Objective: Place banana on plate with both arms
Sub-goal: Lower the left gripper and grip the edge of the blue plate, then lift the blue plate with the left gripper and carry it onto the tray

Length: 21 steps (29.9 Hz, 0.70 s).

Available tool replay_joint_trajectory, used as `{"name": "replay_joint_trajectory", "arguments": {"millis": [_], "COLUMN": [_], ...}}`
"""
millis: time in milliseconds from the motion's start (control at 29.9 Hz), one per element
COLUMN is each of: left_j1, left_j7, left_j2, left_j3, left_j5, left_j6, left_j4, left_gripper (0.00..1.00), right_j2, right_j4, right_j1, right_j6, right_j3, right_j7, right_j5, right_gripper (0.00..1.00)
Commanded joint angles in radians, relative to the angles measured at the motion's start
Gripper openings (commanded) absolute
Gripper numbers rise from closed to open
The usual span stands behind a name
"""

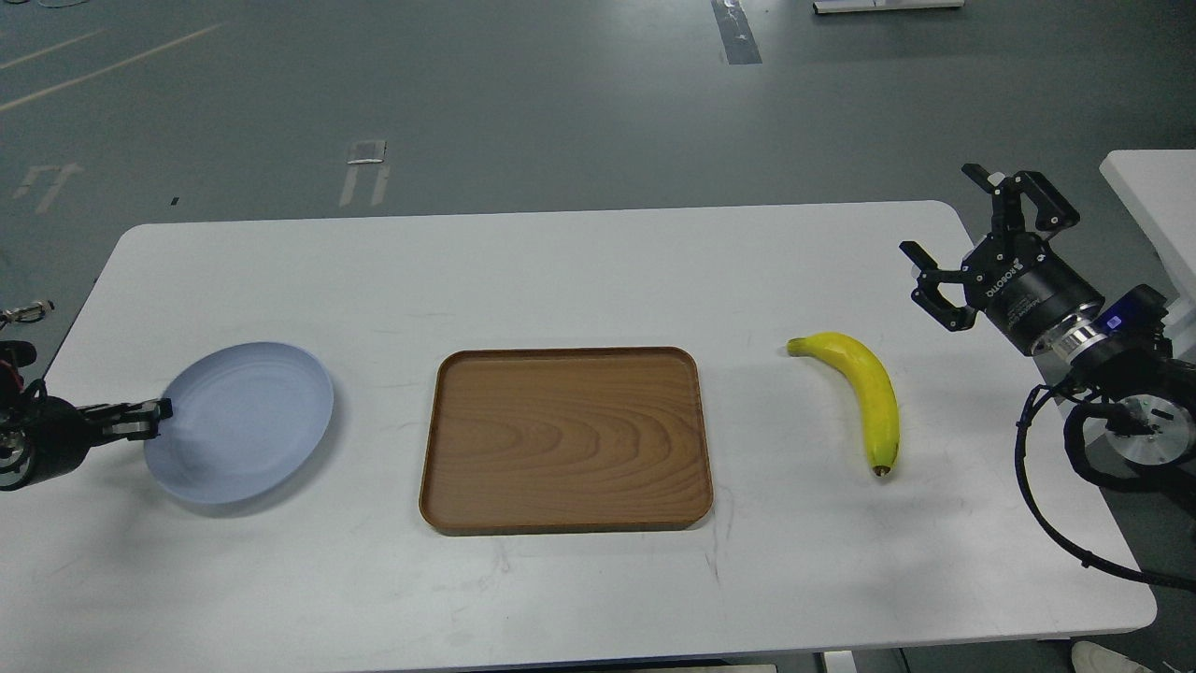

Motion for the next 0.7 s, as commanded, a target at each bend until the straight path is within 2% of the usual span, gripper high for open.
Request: {"name": "replay_joint_trajectory", "arguments": {"millis": [0, 134, 201, 301, 434, 501, 568, 668], "left_j1": [-0.013, -0.053, -0.125, -0.176, -0.274, -0.302, -0.341, -0.372], "left_j7": [0.0, 0.0, 0.0, 0.0, 0.0, 0.0, 0.0, 0.0], "left_j2": [0.003, 0.009, 0.011, 0.023, 0.069, 0.067, 0.052, -0.02], "left_j3": [-0.001, -0.001, -0.001, -0.001, -0.001, 0.0, 0.0, 0.0], "left_j5": [-0.043, -0.088, -0.088, -0.086, -0.066, -0.055, 0.0, 0.101], "left_j6": [0.0, -0.021, -0.09, -0.141, -0.165, -0.167, -0.168, -0.196], "left_j4": [0.0, -0.006, -0.028, -0.086, -0.3, -0.357, -0.448, -0.506], "left_gripper": [0.0, 0.0, 0.0, 0.0, 0.0, 0.0, 0.0, 0.0], "right_j2": [-0.001, -0.003, -0.003, -0.003, -0.003, -0.003, -0.005, -0.021], "right_j4": [0.0, 0.0, 0.0, 0.0, 0.0, 0.0, 0.0, 0.0], "right_j1": [0.002, 0.002, 0.002, 0.002, 0.002, 0.002, 0.003, 0.003], "right_j6": [0.0, 0.0, 0.0, 0.0, 0.0, 0.0, 0.0, 0.0], "right_j3": [0.0, 0.0, 0.0, 0.0, 0.0, 0.0, 0.0, 0.0], "right_j7": [0.0, 0.0, 0.0, 0.0, 0.0, 0.0, 0.0, 0.0], "right_j5": [0.0, 0.0, 0.0, 0.0, 0.0, 0.0, 0.0, 0.0], "right_gripper": [1.0, 1.0, 1.0, 1.0, 1.0, 1.0, 1.0, 1.0]}}
